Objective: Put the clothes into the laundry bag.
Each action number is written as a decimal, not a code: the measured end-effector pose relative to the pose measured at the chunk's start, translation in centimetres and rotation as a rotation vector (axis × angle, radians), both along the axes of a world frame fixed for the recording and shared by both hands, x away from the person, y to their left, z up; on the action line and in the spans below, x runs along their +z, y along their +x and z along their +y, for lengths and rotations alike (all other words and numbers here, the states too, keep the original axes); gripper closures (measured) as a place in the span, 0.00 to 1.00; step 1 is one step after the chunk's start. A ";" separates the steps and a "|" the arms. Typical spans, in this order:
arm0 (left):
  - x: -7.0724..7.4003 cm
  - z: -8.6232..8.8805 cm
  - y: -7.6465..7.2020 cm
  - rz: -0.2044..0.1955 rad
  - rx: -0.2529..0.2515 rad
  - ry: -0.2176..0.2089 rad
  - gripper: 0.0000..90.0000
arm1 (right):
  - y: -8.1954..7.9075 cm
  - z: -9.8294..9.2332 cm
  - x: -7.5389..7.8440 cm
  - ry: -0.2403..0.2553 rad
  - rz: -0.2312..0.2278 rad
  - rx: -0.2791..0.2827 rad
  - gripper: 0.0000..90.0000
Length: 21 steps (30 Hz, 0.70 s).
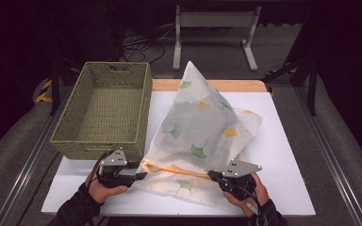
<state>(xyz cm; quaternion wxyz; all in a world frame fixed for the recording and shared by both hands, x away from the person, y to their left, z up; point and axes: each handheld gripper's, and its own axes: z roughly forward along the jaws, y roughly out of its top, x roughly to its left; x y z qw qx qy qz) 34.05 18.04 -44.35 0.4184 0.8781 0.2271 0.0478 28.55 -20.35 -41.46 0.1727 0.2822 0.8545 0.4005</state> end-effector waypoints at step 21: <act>0.4 -0.1 -0.3 -0.036 -0.005 -0.022 0.98 | -0.1 0.2 0.1 0.006 -0.003 0.003 0.84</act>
